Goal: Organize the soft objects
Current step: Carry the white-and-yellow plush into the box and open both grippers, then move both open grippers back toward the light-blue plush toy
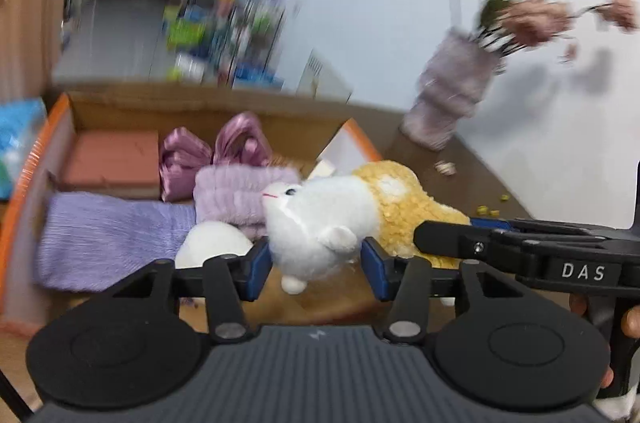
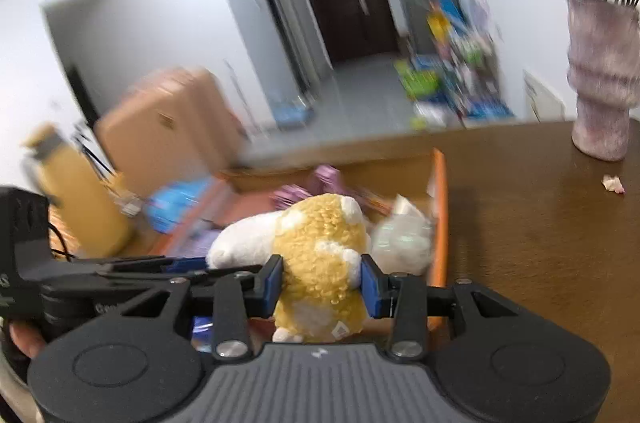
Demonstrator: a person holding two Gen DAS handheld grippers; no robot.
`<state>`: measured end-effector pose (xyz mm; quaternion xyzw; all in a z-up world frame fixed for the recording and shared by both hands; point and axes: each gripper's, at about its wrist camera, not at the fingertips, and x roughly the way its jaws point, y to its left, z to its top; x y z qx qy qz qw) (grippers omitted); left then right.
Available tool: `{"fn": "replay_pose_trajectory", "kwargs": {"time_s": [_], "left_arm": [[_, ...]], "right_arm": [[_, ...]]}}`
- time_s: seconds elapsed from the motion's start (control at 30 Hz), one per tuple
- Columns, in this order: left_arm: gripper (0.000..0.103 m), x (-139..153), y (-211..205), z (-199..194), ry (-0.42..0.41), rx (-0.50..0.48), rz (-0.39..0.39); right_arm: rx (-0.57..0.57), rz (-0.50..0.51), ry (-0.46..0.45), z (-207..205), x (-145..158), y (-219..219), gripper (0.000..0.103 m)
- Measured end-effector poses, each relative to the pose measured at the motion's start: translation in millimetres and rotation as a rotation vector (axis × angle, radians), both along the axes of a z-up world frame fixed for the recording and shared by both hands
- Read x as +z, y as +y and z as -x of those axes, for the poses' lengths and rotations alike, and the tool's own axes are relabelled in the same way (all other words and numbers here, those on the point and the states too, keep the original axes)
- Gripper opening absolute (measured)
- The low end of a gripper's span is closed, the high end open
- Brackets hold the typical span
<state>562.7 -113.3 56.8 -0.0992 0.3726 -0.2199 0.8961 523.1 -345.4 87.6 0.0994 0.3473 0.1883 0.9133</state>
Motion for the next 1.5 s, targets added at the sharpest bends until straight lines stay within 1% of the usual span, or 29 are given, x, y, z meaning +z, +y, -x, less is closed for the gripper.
{"fn": "replay_pose_trajectory", "kwargs": {"time_s": [0.07, 0.1, 0.17, 0.23, 0.27, 0.37, 0.47, 0.53, 0.63, 0.7, 0.8, 0.87, 0.93, 0.97, 1.0, 1.03, 1.07, 1.13, 1.2, 1.3, 1.37, 1.43, 1.5], "left_arm": [[0.049, -13.6, -7.9, -16.3, 0.010, -0.004, -0.056], [0.049, -19.0, -10.4, -19.3, 0.009, 0.000, -0.076], [0.050, -25.3, -11.3, -16.9, -0.002, -0.005, -0.084], [0.052, -26.5, -8.8, -8.7, -0.030, -0.019, -0.090], [0.053, -26.3, -6.9, -5.1, -0.044, -0.013, -0.109], [0.054, -19.0, 1.7, 8.7, -0.080, 0.001, -0.134], [0.058, -1.7, 15.8, 29.4, -0.120, 0.006, -0.139], [0.063, 12.8, 26.8, 48.1, -0.166, 0.021, -0.159], [0.065, 32.8, 44.2, 76.5, -0.211, 0.037, -0.170], [0.068, 44.5, 55.7, 95.9, -0.232, 0.050, -0.174], [0.069, 59.0, 70.0, 122.8, -0.262, 0.073, -0.180], [0.071, 65.6, 77.0, 142.0, -0.287, 0.097, -0.194], [0.074, 68.1, 83.1, 167.8, -0.333, 0.135, -0.223], [0.076, 66.5, 86.1, 183.8, -0.358, 0.152, -0.231], [0.076, 63.5, 88.5, 201.2, -0.381, 0.169, -0.241], [0.077, 59.2, 90.0, 217.5, -0.406, 0.177, -0.247], [0.080, 55.4, 91.7, 234.1, -0.427, 0.178, -0.251], [0.080, 46.6, 95.2, 269.5, -0.462, 0.195, -0.262], [0.083, 39.4, 98.8, 299.4, -0.482, 0.212, -0.260], [0.085, 28.5, 108.2, 341.0, -0.491, 0.257, -0.261], [0.086, 23.3, 116.3, 366.3, -0.497, 0.301, -0.266], [0.086, 19.2, 124.6, 389.0, -0.494, 0.331, -0.242], [0.087, 15.9, 130.6, 408.6, -0.486, 0.345, -0.215]], "right_arm": [[-0.029, -0.006, 0.113, -35.0, -16.3, -5.3, 0.039], [-0.041, 0.012, 0.153, -47.3, -24.1, -5.1, 0.039], [-0.049, 0.082, 0.180, -57.0, -36.6, 3.3, 0.039], [-0.018, 0.162, 0.160, -54.8, -41.9, 20.1, 0.040], [-0.009, 0.197, 0.159, -53.8, -43.7, 27.7, 0.042], [0.015, 0.255, 0.138, -47.5, -46.6, 39.9, 0.045], [-0.010, 0.216, 0.159, -40.8, -38.6, 36.0, 0.047], [-0.025, 0.206, 0.135, -28.6, -27.1, 31.6, 0.048], [-0.031, 0.185, 0.075, -4.7, -1.1, 24.7, 0.050], [-0.039, 0.175, 0.024, 14.0, 18.5, 23.2, 0.056], [-0.046, 0.166, -0.042, 45.2, 46.4, 22.0, 0.058], [-0.049, 0.155, -0.083, 65.7, 60.1, 22.3, 0.059], [-0.052, 0.139, -0.130, 90.1, 70.3, 22.4, 0.061], [-0.055, 0.128, -0.161, 103.1, 72.3, 21.4, 0.066], [-0.055, 0.114, -0.193, 117.4, 72.7, 21.3, 0.071], [-0.051, 0.096, -0.225, 133.0, 70.5, 20.9, 0.072], [-0.046, 0.075, -0.249, 150.0, 65.3, 20.8, 0.073], [-0.035, 0.045, -0.264, 176.7, 54.2, 22.7, 0.073], [-0.028, 0.021, -0.278, 205.2, 41.5, 27.3, 0.073], [-0.023, 0.022, -0.319, 246.5, 25.3, 37.2, 0.074], [-0.045, 0.028, -0.337, 273.4, 16.5, 42.3, 0.075], [-0.052, 0.014, -0.343, 295.5, 9.4, 44.8, 0.075], [-0.075, 0.000, -0.354, 323.0, 1.6, 47.4, 0.080]]}}
